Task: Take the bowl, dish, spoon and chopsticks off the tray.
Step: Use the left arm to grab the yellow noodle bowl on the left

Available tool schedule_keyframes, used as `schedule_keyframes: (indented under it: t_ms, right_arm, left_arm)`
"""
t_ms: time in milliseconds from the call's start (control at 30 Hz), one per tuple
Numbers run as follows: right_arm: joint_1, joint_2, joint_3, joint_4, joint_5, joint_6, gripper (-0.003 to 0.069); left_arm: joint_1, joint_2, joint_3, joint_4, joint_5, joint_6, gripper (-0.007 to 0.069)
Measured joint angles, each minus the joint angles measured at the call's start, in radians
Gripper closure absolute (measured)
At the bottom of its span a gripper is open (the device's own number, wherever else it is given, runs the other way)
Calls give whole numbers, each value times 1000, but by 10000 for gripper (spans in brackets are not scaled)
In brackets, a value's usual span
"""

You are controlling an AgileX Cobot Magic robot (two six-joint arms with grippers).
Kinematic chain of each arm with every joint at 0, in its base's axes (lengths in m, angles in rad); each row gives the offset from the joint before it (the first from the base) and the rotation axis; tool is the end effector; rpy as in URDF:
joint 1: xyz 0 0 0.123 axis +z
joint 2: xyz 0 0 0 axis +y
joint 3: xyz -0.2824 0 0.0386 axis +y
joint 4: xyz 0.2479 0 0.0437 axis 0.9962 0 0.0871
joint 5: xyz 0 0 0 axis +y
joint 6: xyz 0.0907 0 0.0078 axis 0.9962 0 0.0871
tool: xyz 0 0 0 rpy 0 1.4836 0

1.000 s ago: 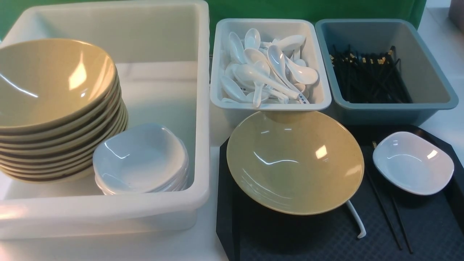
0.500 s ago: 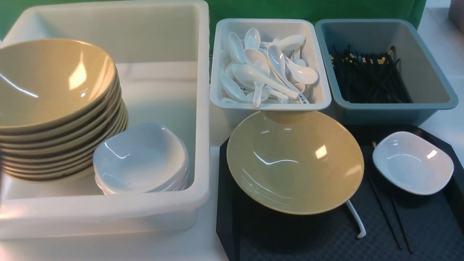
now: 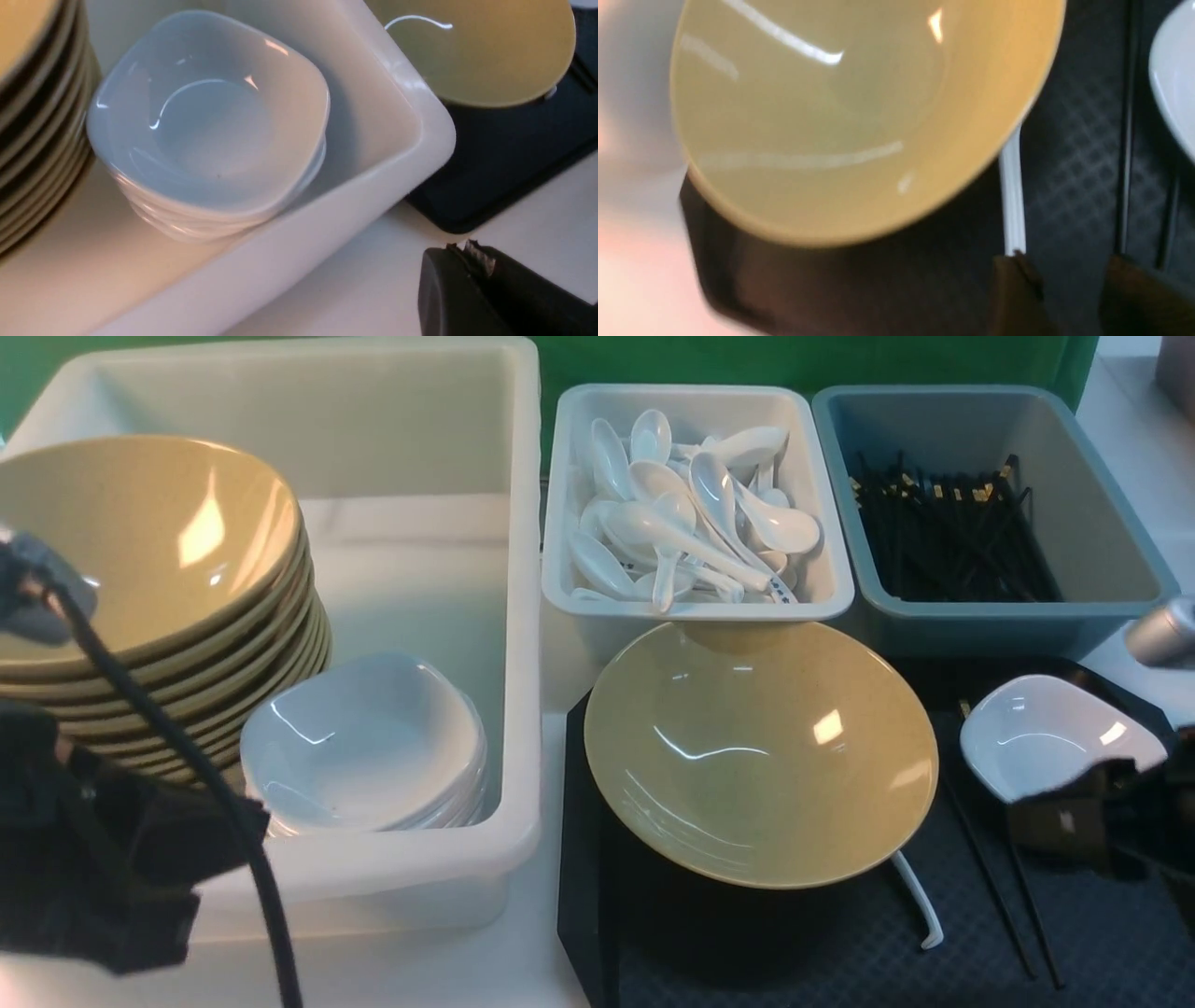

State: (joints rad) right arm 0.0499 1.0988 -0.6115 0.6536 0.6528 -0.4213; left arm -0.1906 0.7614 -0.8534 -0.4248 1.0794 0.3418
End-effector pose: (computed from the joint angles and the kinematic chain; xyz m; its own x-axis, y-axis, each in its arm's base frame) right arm 0.1930 0.0434 0.2460 -0.8363 0.0745 -0.5432 -0.1590 0.9152 0.3703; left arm 0.1118 -0.0553 0.3477 -0.6844 0.2565 -0.6826 0.5032 0.8435 -0.1876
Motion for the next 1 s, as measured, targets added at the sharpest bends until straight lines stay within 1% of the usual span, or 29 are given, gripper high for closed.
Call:
schedule_keyframes:
  t_ms: [33,67,100,133,167,200,233,267,300,433,533,600,700,733,767,800,833,867,900,933,967,1000]
  right_arm:
    - [0,45,-13,20,-23,-5,293]
    - [0,120,-48,72,-42,-22,238]
    - [0,149,-61,104,-43,-36,219]
    - [0,178,-71,141,-42,-59,211]
    - [0,185,-77,151,-42,-66,207]
    - [0,213,-89,204,-40,-103,201]
    - [0,280,-112,289,-39,-164,195]
    - [0,286,-116,296,-39,-170,194]
    - [0,328,-129,333,-43,-194,193]
    - [0,415,-146,337,-62,-214,193]
    - [0,424,-147,310,-50,-217,193]
    - [0,415,-147,296,-28,-220,193]
    - [0,338,-147,263,30,-222,193]
    - [0,310,-147,250,42,-222,195]
    - [0,254,-147,208,64,-221,199]
    - [0,237,-147,202,66,-218,200]
    - [0,191,-147,164,81,-205,208]
    - [0,153,-147,129,100,-196,220]
    - [0,95,-147,59,126,-176,242]
    - [0,29,-147,-13,163,-144,281]
    - [0,-7,-147,-43,186,-127,309]
    - [0,-58,-147,-99,221,-94,351]
  left_arm:
    - [0,-13,0,8,18,3,633]
    - [0,-47,0,26,37,3,633]
    - [0,-63,0,35,40,3,633]
    - [0,-75,0,42,43,1,633]
    - [0,-89,0,46,45,1,633]
    - [0,-107,0,56,46,-2,633]
    - [0,-153,0,82,50,-5,633]
    - [0,-158,0,85,50,-5,633]
    - [0,-179,0,98,50,-9,633]
    - [0,-257,0,144,56,-52,633]
    - [0,-277,0,143,46,-89,633]
    - [0,-276,0,121,24,-96,633]
    - [0,-224,-2,-2,-40,-46,633]
    - [0,-192,-3,-71,-59,-4,633]
    - [0,-133,-8,-166,-70,48,633]
    - [0,-123,-9,-181,-71,67,633]
    - [0,-60,-15,-270,-73,118,633]
    - [0,-25,-21,-314,-71,160,633]
    - [-1,73,-37,-414,-62,238,633]
    - [-9,146,-56,-493,-50,314,633]
    - [-24,196,-72,-524,-46,349,633]
    - [-46,256,-97,-546,-46,379,633]
